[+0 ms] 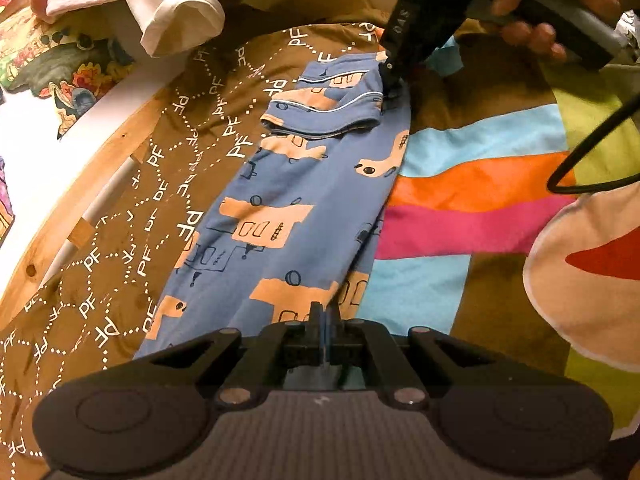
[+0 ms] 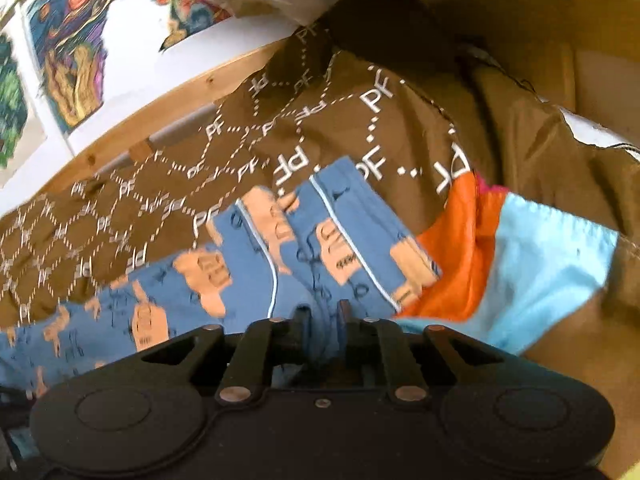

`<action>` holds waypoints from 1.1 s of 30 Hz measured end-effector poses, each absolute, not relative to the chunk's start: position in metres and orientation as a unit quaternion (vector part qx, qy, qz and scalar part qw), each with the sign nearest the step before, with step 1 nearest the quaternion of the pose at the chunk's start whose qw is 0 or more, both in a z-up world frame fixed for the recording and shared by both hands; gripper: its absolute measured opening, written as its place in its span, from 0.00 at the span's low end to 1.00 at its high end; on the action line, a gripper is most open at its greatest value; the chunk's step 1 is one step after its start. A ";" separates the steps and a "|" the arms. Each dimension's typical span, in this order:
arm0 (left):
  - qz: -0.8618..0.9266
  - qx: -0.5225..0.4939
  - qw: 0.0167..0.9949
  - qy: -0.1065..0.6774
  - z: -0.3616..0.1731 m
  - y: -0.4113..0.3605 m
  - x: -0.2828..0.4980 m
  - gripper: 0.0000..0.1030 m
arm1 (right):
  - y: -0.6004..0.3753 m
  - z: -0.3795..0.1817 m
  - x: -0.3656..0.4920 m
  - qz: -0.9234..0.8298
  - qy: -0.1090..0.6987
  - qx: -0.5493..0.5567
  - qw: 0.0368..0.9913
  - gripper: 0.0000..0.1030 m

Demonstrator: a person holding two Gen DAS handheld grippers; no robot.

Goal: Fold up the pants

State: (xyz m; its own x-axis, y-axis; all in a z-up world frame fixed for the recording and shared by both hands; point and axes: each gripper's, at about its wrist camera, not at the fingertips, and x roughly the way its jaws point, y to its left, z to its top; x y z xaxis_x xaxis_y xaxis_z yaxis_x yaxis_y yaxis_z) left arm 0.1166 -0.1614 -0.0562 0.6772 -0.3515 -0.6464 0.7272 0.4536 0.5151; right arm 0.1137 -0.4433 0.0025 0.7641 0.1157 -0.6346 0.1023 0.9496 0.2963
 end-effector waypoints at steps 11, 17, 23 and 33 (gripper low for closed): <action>-0.334 0.396 0.820 0.244 -0.056 -0.162 0.121 0.01 | -0.385 0.025 0.088 0.076 0.321 -0.190 0.925 0.54; -0.330 0.395 0.822 0.243 -0.057 -0.164 0.120 0.01 | -0.331 -0.012 0.089 0.134 0.278 -0.379 0.872 0.37; -0.333 0.385 0.826 0.244 -0.056 -0.160 0.122 0.01 | -0.341 -0.019 0.099 0.121 0.301 -0.337 0.884 0.11; -0.331 0.379 0.826 0.254 -0.052 -0.164 0.126 0.01 | -0.436 0.033 0.107 -0.018 0.268 -0.013 0.963 0.08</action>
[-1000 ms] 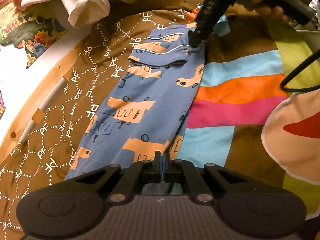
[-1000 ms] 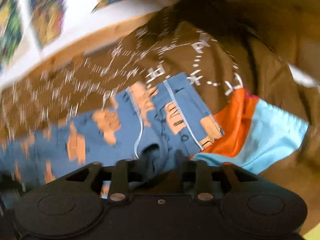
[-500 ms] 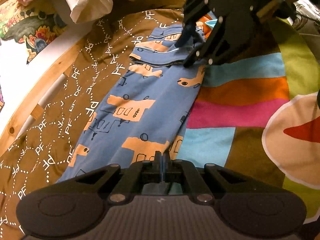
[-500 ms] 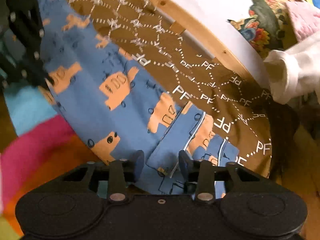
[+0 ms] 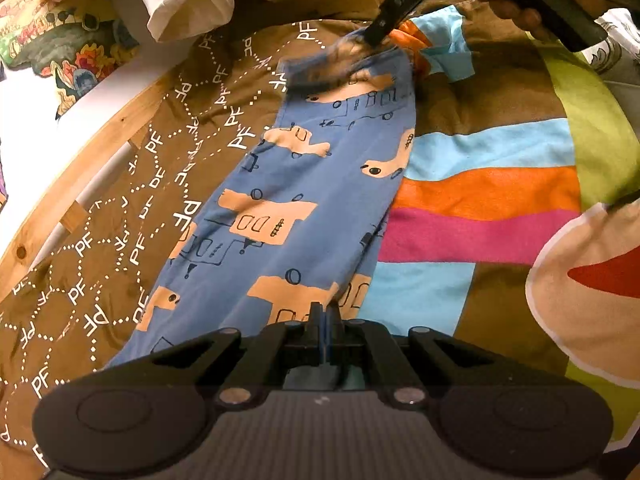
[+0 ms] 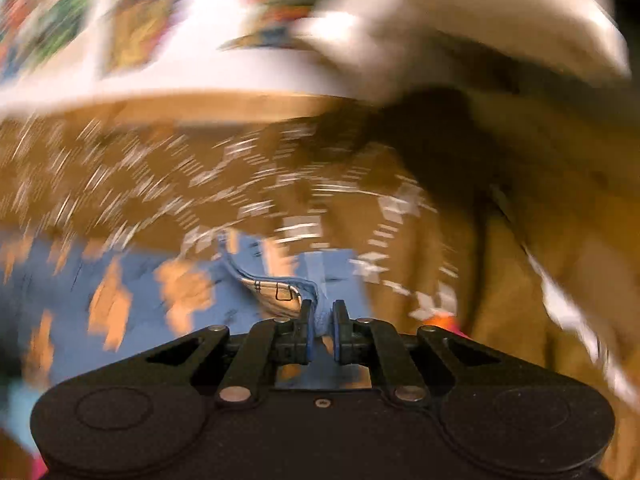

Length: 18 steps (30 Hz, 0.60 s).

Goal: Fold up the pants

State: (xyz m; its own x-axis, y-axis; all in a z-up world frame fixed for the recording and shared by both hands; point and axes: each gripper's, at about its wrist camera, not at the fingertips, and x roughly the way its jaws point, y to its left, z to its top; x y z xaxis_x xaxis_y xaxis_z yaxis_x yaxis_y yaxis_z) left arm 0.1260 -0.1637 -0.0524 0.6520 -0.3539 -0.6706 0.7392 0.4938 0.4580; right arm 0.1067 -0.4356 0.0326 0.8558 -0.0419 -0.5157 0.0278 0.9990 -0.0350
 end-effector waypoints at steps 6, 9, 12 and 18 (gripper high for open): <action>-0.331 0.365 0.829 0.267 -0.051 -0.162 0.130 0.09 | -0.472 0.019 0.108 -0.064 0.284 0.048 0.955 0.19; -0.325 0.350 0.836 0.271 -0.047 -0.154 0.131 0.32 | -0.476 0.021 0.105 -0.082 0.270 0.046 0.958 0.37; -0.326 0.313 0.845 0.286 -0.036 -0.137 0.132 0.47 | -0.469 0.025 0.100 -0.071 0.244 0.008 0.967 0.44; -0.240 0.264 0.875 0.327 -0.027 -0.089 0.152 0.48 | -0.438 0.018 0.109 0.001 0.239 -0.068 0.969 0.44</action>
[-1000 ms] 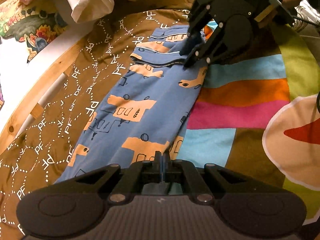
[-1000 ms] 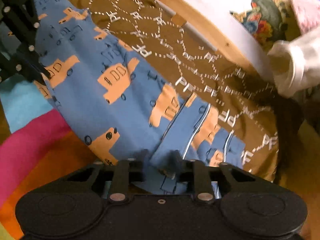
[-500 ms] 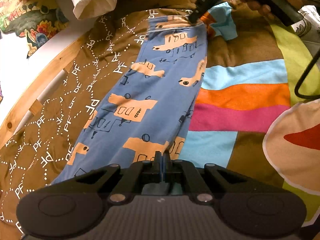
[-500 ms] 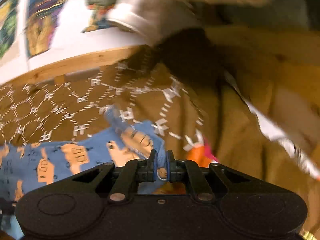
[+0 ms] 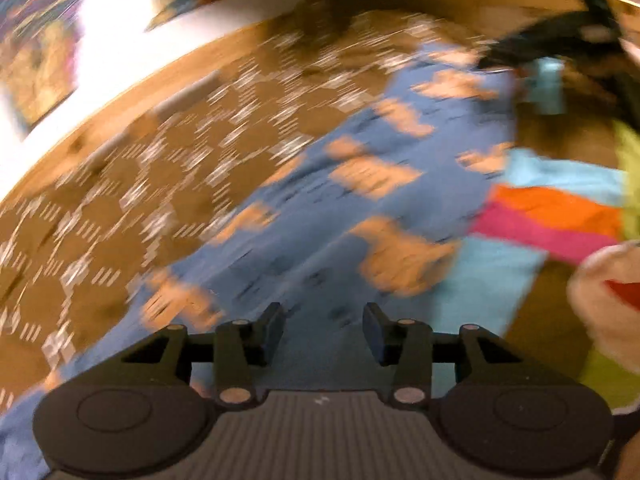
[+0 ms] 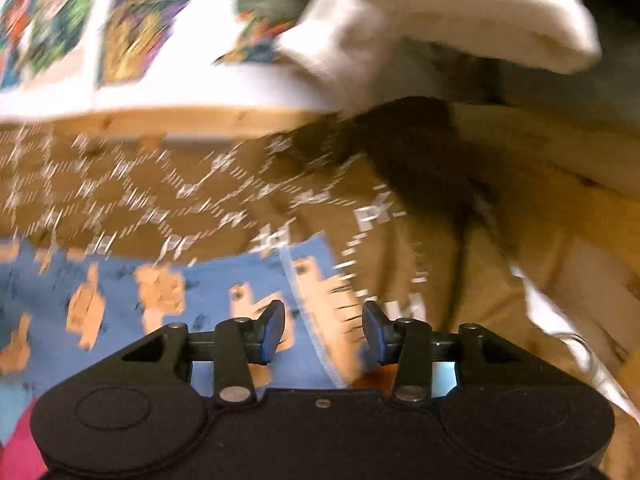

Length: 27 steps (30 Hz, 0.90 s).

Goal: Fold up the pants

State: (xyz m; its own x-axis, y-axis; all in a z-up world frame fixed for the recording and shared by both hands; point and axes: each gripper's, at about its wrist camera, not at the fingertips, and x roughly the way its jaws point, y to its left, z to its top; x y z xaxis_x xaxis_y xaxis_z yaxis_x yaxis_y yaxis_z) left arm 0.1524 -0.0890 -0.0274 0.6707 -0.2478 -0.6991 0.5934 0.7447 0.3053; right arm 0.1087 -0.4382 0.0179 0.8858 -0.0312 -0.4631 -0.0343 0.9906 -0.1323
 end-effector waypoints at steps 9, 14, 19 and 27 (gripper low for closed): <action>-0.140 0.181 0.896 0.382 -0.015 -0.002 0.169 0.55 | -0.438 0.011 0.115 -0.036 0.250 -0.085 0.964 0.69; -0.150 0.173 0.908 0.351 0.024 0.006 0.202 0.55 | -0.397 0.024 0.139 0.101 0.257 -0.109 0.955 0.73; -0.166 0.214 0.890 0.367 0.026 -0.013 0.263 0.48 | -0.346 0.037 0.194 0.258 0.289 -0.171 0.906 0.65; -0.200 0.260 0.844 0.425 0.002 -0.032 0.305 0.26 | -0.292 0.038 0.254 0.384 0.365 -0.255 0.809 0.51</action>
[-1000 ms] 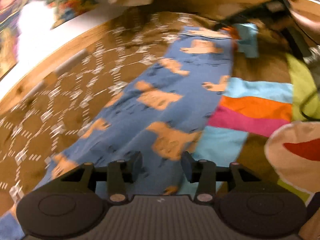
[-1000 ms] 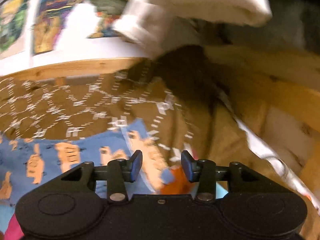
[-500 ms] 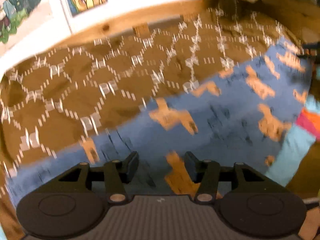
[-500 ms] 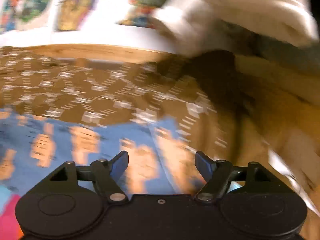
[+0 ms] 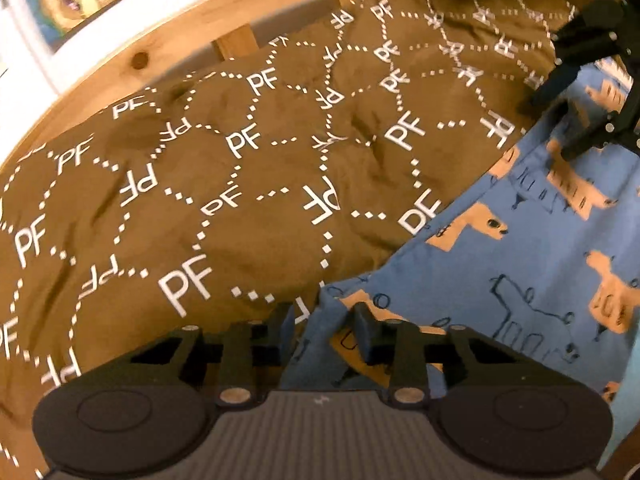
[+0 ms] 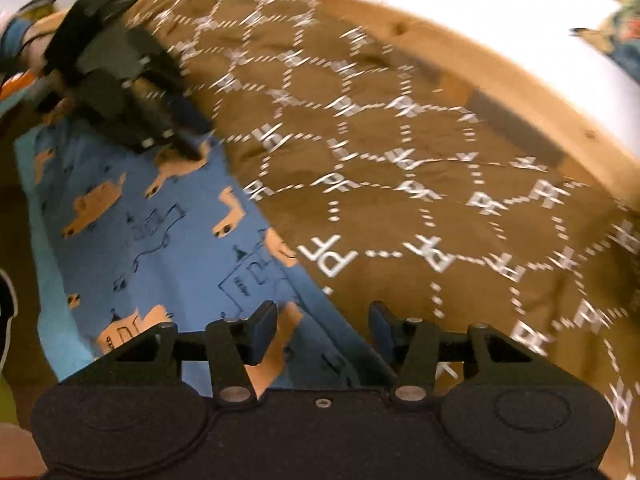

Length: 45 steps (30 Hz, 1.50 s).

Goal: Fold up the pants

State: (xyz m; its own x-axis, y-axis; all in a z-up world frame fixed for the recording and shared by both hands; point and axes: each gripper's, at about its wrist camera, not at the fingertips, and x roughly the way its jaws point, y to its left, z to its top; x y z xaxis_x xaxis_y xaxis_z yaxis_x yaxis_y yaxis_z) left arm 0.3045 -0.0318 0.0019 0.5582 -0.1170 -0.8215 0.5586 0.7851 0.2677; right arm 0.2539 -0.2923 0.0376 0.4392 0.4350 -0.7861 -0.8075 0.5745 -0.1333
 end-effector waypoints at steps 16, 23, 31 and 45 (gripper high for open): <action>-0.151 0.264 0.883 0.357 0.011 -0.039 0.292 0.05 | -0.269 0.026 0.242 0.350 0.332 -0.345 0.805 0.05; -0.142 0.284 0.883 0.345 0.004 -0.042 0.288 0.15 | -0.298 0.036 0.242 0.345 0.339 -0.308 0.819 0.50; -0.164 0.305 0.883 0.316 0.009 -0.066 0.259 0.17 | -0.346 0.041 0.266 0.350 0.395 -0.301 0.794 0.51; -0.107 0.285 0.882 0.360 -0.012 -0.067 0.276 0.24 | -0.383 0.044 0.236 0.229 0.352 -0.222 0.880 0.60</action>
